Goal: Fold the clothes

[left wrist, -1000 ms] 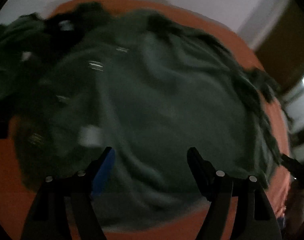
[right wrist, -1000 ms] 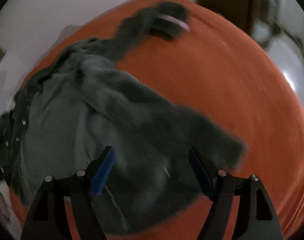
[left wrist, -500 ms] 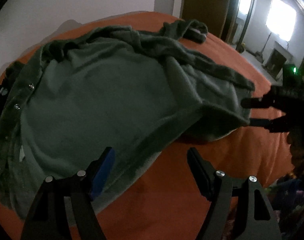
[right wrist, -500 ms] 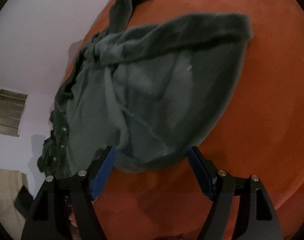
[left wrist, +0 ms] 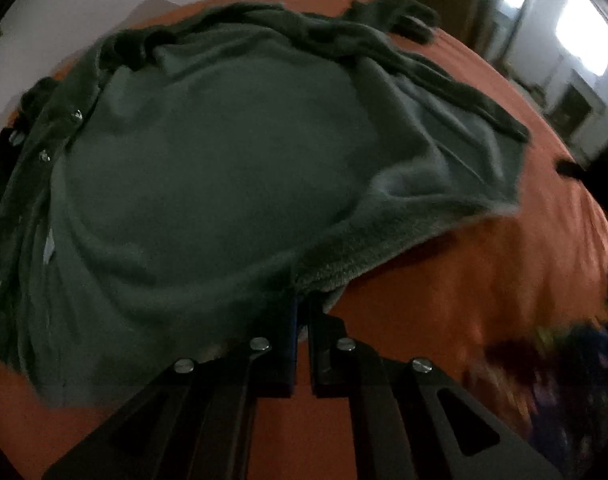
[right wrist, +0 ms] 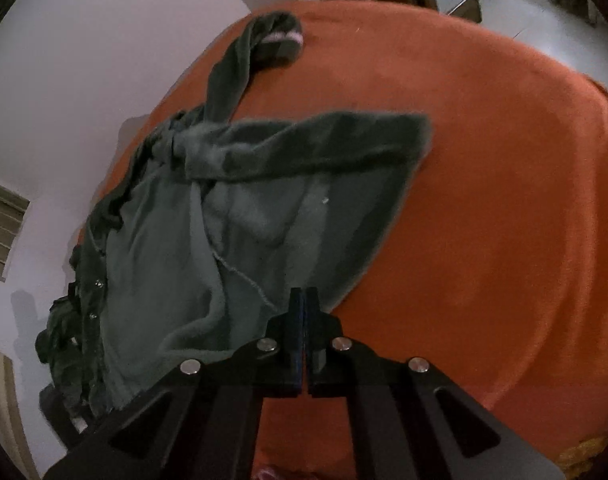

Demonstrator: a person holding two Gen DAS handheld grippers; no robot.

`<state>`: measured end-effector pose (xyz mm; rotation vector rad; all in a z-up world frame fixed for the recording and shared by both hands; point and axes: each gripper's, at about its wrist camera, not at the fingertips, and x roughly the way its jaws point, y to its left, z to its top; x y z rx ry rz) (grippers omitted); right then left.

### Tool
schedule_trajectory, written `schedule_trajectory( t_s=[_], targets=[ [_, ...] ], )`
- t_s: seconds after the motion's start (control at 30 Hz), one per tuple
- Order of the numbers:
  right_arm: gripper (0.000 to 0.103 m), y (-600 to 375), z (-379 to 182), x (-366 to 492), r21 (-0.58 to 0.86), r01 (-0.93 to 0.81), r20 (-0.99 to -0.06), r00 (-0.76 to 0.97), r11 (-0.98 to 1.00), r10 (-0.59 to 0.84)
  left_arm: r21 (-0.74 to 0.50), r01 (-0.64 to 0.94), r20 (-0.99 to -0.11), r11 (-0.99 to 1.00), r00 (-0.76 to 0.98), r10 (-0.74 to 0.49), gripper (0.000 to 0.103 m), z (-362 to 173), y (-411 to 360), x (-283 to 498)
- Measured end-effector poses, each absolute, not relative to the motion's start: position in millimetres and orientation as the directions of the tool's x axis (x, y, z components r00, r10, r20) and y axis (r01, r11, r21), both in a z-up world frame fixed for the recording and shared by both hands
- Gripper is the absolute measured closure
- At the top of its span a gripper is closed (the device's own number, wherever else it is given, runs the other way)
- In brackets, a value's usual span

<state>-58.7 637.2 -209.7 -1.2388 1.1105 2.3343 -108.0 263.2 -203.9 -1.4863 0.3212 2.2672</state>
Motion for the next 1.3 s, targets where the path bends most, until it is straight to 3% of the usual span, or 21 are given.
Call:
schedule_trajectory(
  t_s=[0.23, 0.27, 0.3, 0.33, 0.37, 0.4, 0.43, 0.5, 0.63, 0.77, 0.9, 1.1, 1.3],
  targets=[
    [0.101, 640.1, -224.6, -52.4, 0.538, -0.497, -0.802, -0.551, -0.680, -0.232, -0.026, -0.465, -0.941, -0.885, -0.286, 0.178, 0.098, -205.5, 254.1, -97.8],
    [0.101, 639.0, -228.2, -54.4, 0.537, -0.503, -0.808, -0.536, -0.677, -0.243, -0.046, -0.444, -0.943, -0.895, -0.276, 0.186, 0.096, -204.7, 249.9, -100.7],
    [0.101, 637.9, -231.1, -56.0, 0.535, -0.510, -0.815, -0.521, -0.674, -0.253, -0.065, -0.420, -0.945, -0.905, -0.265, 0.191, 0.085, -203.8, 245.5, -103.7],
    [0.097, 637.3, -229.6, -57.3, 0.524, -0.511, -0.824, -0.507, -0.682, -0.253, -0.076, -0.393, -0.947, -0.916, -0.259, 0.190, 0.068, -201.6, 239.9, -106.9],
    [0.093, 637.7, -221.2, -59.7, 0.499, -0.498, -0.836, -0.494, -0.709, -0.241, -0.083, -0.376, -0.944, -0.923, -0.268, 0.194, 0.063, -196.8, 233.0, -109.0],
    [0.081, 638.2, -212.7, -62.0, 0.473, -0.485, -0.847, -0.481, -0.735, -0.227, -0.090, -0.358, -0.940, -0.929, -0.277, 0.198, 0.058, -192.0, 226.1, -111.0],
    [0.065, 638.6, -204.3, -64.4, 0.447, -0.471, -0.857, -0.469, -0.761, -0.214, -0.098, -0.341, -0.937, -0.935, -0.286, 0.202, 0.057, -187.3, 219.3, -113.1],
    [0.054, 639.5, -187.4, -69.1, 0.393, -0.440, -0.877, -0.444, -0.808, -0.184, -0.117, -0.304, -0.928, -0.945, -0.305, 0.213, 0.056, -177.1, 204.3, -117.8],
    [0.053, 640.4, -143.0, -83.5, 0.271, -0.372, -0.902, -0.420, -0.888, -0.099, -0.208, -0.167, -0.900, -0.964, -0.353, 0.256, 0.045, -152.0, 154.4, -140.3],
    [0.036, 622.8, -89.3, -102.6, 0.240, -0.314, -0.859, -0.510, -0.919, -0.050, -0.193, -0.016, -0.902, -0.981, -0.392, 0.184, 0.043, -153.1, 102.1, -152.3],
    [0.022, 577.8, -65.8, -128.0, 0.225, -0.193, -0.831, -0.550, -0.955, -0.085, -0.164, 0.128, -0.918, -0.978, -0.381, 0.104, 0.049, -162.9, 46.8, -156.3],
    [0.021, 456.6, -67.0, -178.3, 0.074, 0.208, -0.904, -0.399, -0.975, -0.154, -0.232, 0.337, -0.912, -0.913, -0.400, 0.084, 0.049, -171.4, -36.1, -134.1],
    [0.021, 355.3, -76.1, -198.8, 0.204, 0.335, -0.871, -0.367, -0.920, -0.326, -0.382, 0.624, -0.884, -0.682, -0.461, 0.074, 0.049, -191.1, -136.5, -85.5]
  ],
)
